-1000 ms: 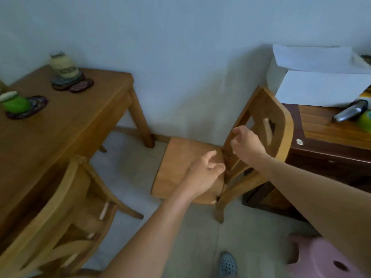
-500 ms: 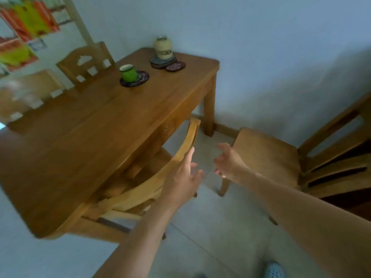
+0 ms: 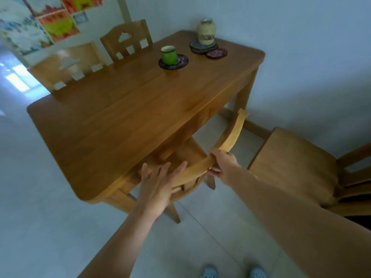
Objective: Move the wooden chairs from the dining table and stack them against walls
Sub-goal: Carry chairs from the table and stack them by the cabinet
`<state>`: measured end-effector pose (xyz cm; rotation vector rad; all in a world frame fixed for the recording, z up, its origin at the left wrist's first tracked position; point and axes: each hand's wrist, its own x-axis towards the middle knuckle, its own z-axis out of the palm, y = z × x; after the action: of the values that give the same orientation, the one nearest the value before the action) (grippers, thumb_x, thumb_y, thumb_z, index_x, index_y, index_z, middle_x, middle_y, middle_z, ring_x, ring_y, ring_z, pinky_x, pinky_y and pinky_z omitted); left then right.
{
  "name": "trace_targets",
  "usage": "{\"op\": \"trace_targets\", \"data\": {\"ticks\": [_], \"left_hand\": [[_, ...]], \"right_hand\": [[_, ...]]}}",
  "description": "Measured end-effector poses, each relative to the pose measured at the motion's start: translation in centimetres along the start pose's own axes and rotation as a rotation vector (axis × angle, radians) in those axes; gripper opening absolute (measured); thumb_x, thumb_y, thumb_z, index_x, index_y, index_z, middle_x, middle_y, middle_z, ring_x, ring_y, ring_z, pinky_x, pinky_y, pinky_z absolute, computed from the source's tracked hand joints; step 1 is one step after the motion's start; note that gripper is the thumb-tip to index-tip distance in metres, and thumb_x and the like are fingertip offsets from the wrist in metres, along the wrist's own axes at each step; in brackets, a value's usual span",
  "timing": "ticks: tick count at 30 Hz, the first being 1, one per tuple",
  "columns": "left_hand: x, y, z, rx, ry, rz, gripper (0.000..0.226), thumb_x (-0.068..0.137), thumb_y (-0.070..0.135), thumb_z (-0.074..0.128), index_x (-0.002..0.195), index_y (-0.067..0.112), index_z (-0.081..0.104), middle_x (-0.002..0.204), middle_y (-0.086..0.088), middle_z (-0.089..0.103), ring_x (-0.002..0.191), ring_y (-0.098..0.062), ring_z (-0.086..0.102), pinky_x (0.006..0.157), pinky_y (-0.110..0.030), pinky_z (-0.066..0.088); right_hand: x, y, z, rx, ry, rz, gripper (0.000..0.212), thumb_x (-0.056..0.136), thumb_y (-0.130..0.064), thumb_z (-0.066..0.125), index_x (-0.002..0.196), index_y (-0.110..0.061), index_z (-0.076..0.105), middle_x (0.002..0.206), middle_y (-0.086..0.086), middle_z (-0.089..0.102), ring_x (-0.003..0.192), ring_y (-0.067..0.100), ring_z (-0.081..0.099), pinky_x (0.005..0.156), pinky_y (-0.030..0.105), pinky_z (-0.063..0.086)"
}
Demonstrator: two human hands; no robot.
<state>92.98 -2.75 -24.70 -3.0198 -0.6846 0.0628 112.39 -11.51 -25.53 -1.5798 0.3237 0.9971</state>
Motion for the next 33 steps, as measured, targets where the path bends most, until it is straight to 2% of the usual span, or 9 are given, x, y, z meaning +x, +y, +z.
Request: {"op": "trace_targets", "data": {"ticks": [2,5,8,18,22,24,26,29,33], "left_hand": [[-0.4,-0.8,0.6,-0.006,0.027,0.017,0.108,0.077,0.003,0.071,0.151,0.04,0.002,0.124,-0.006,0.06,0.107,-0.027,0.058,0.086,-0.048,0.045],[-0.5,-1.3,1.2,0.011,0.057,0.045,0.114,0.077,0.0,0.069,0.148,0.043,-0.007,0.104,-0.003,0.059,0.088,-0.023,0.054,0.065,-0.036,0.043],[-0.2,-1.7,1.1,-0.001,0.03,0.077,0.111,0.085,0.005,0.066,0.147,0.046,-0.016,0.107,-0.001,0.056,0.091,-0.02,0.051,0.07,-0.036,0.049],[-3.3,2.1,0.8,-0.079,0.016,0.137,0.103,0.079,0.018,0.078,0.15,0.048,0.01,0.099,0.002,0.06,0.083,-0.018,0.054,0.053,-0.03,0.052],[-5.5,4.7,0.3,-0.079,0.031,0.163,0.101,0.075,0.025,0.081,0.148,0.049,0.016,0.093,0.005,0.06,0.076,-0.015,0.056,0.042,-0.022,0.035],[-7.1,6.1,0.0,-0.063,0.045,0.177,0.098,0.072,0.03,0.083,0.145,0.048,0.02,0.092,0.008,0.061,0.075,-0.014,0.058,0.042,-0.018,0.017],[-8.9,7.5,0.0,-0.058,0.061,0.186,0.094,0.073,0.033,0.082,0.143,0.049,0.021,0.101,0.01,0.064,0.083,-0.014,0.062,0.045,-0.017,0.014],[-12.0,9.6,0.5,-0.099,0.055,0.203,0.083,0.079,0.034,0.075,0.142,0.047,0.022,0.12,0.011,0.061,0.1,-0.015,0.061,0.056,-0.021,0.031],[-16.5,12.6,0.5,-0.138,0.025,0.229,0.072,0.085,0.032,0.067,0.143,0.043,0.027,0.126,0.011,0.058,0.111,-0.016,0.059,0.068,-0.027,0.045]], "right_hand": [[0.4,0.2,1.1,0.121,0.035,0.01,0.058,0.08,-0.019,0.075,0.13,-0.017,0.044,0.115,0.011,0.061,0.104,0.03,0.062,0.089,0.052,0.055],[0.7,0.4,2.0,0.151,0.103,-0.013,0.065,0.079,-0.008,0.071,0.134,-0.022,0.04,0.11,0.011,0.059,0.099,0.031,0.062,0.084,0.052,0.057],[0.5,0.1,2.1,0.138,0.164,-0.027,0.065,0.08,-0.004,0.066,0.135,-0.024,0.039,0.104,0.01,0.058,0.092,0.029,0.062,0.077,0.048,0.059],[-2.3,2.4,-2.4,0.118,0.236,-0.051,0.063,0.075,0.003,0.065,0.128,-0.02,0.042,0.109,0.013,0.057,0.1,0.035,0.061,0.081,0.052,0.058],[-4.6,3.9,-5.3,0.102,0.256,-0.073,0.053,0.08,0.0,0.062,0.125,-0.018,0.042,0.105,0.013,0.059,0.096,0.032,0.063,0.072,0.047,0.059],[-6.2,5.0,-6.9,0.087,0.271,-0.078,0.052,0.079,-0.003,0.063,0.124,-0.016,0.042,0.104,0.013,0.059,0.092,0.03,0.064,0.071,0.045,0.06],[-7.7,6.5,-8.5,0.065,0.28,-0.073,0.052,0.079,-0.006,0.064,0.125,-0.015,0.041,0.103,0.013,0.059,0.088,0.028,0.064,0.069,0.043,0.06],[-10.1,9.2,-11.1,0.064,0.305,-0.064,0.055,0.079,-0.007,0.066,0.126,-0.015,0.04,0.1,0.011,0.057,0.084,0.027,0.064,0.066,0.042,0.061],[-13.4,12.9,-14.4,0.053,0.362,-0.073,0.054,0.079,-0.007,0.064,0.127,-0.014,0.039,0.102,0.013,0.06,0.085,0.027,0.066,0.06,0.041,0.06]]}}
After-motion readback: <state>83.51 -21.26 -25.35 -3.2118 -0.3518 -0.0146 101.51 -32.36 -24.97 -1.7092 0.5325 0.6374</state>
